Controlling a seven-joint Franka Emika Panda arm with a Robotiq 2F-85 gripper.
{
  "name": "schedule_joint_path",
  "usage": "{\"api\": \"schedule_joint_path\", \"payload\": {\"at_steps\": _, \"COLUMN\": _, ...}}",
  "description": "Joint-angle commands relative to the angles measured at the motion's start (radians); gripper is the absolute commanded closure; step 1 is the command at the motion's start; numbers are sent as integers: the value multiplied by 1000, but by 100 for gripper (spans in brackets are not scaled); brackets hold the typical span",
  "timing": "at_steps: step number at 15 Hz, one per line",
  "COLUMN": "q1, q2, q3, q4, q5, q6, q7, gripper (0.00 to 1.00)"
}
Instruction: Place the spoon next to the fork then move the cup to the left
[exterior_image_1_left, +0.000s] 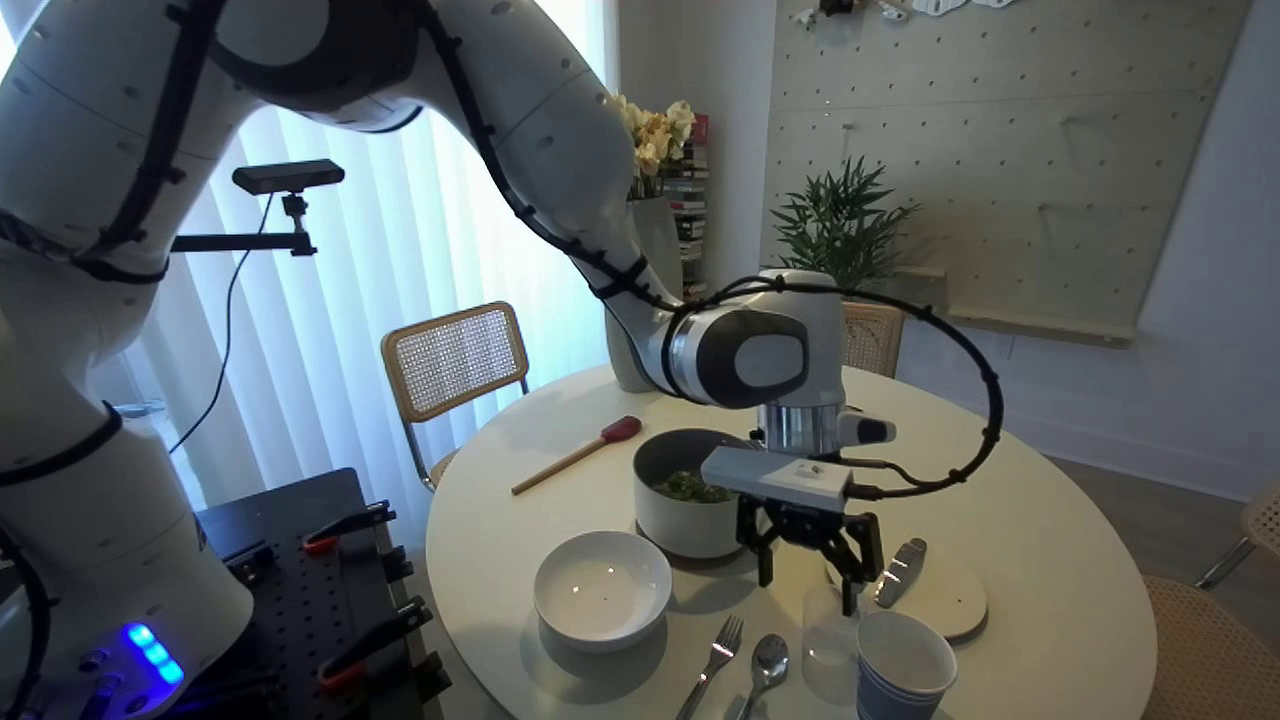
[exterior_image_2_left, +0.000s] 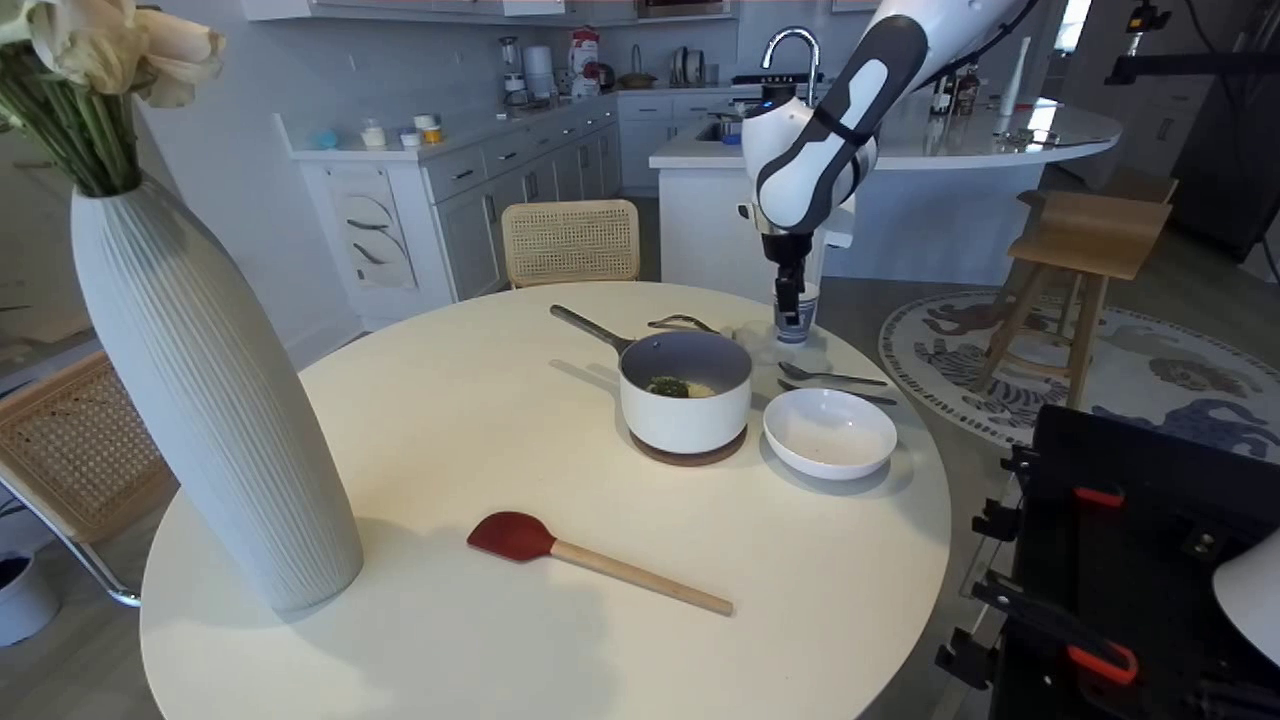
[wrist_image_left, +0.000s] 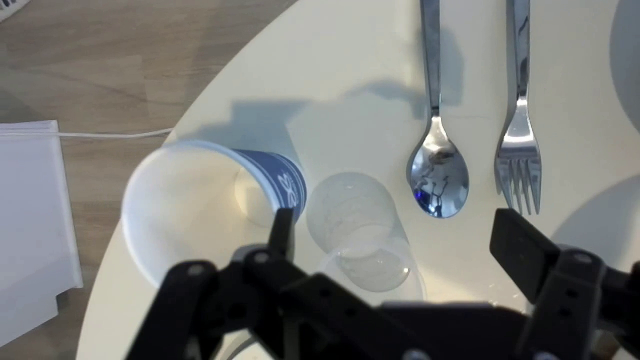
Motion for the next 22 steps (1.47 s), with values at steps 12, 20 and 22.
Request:
{"api": "schedule_joint_path", "payload": {"at_steps": 12, "q1": -132, "q2": 19, "q3": 62, "q4": 33, "q5": 128, "q6": 75, "q7": -104, "gripper": 0}}
{"api": "schedule_joint_path", "payload": {"at_steps": 20, "q1": -139, "q2": 86, "q3": 80, "q4": 108, "q5": 137, "q6": 108, "q7": -111, "gripper": 0}}
{"api": "schedule_joint_path", "payload": {"at_steps": 22, "q1": -140, "q2": 106, "q3": 83, "q4": 137, "q5": 139, "q6": 101, "q7": -110, "gripper": 0}}
